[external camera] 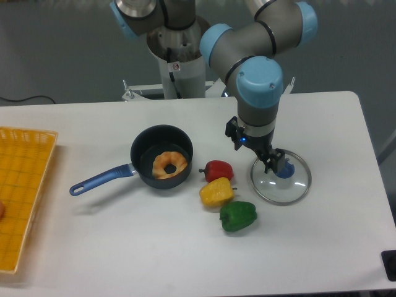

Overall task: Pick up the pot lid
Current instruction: 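Raise the gripper up off the blue knob of the glass lid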

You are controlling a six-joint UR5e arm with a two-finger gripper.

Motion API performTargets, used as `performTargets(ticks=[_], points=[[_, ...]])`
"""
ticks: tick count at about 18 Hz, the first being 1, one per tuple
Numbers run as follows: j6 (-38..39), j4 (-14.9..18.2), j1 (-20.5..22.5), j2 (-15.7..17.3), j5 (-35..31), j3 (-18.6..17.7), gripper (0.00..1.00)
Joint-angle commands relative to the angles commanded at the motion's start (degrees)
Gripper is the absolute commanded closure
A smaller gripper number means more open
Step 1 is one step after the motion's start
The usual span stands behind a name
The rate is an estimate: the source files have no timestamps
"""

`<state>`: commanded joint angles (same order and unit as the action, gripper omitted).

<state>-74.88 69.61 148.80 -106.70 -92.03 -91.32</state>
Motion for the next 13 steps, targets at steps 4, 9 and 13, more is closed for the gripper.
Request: performTargets(ticks=[4,9,13], points=[[0.0,0.2,0.0,-0.1,0.1,0.0,0.00],[0.0,-0.1,-0.1,-0.9,0.0,0.0,0.00],[-0.1,-0.9,1.3,-2.1,0.1,0.7,0.00]])
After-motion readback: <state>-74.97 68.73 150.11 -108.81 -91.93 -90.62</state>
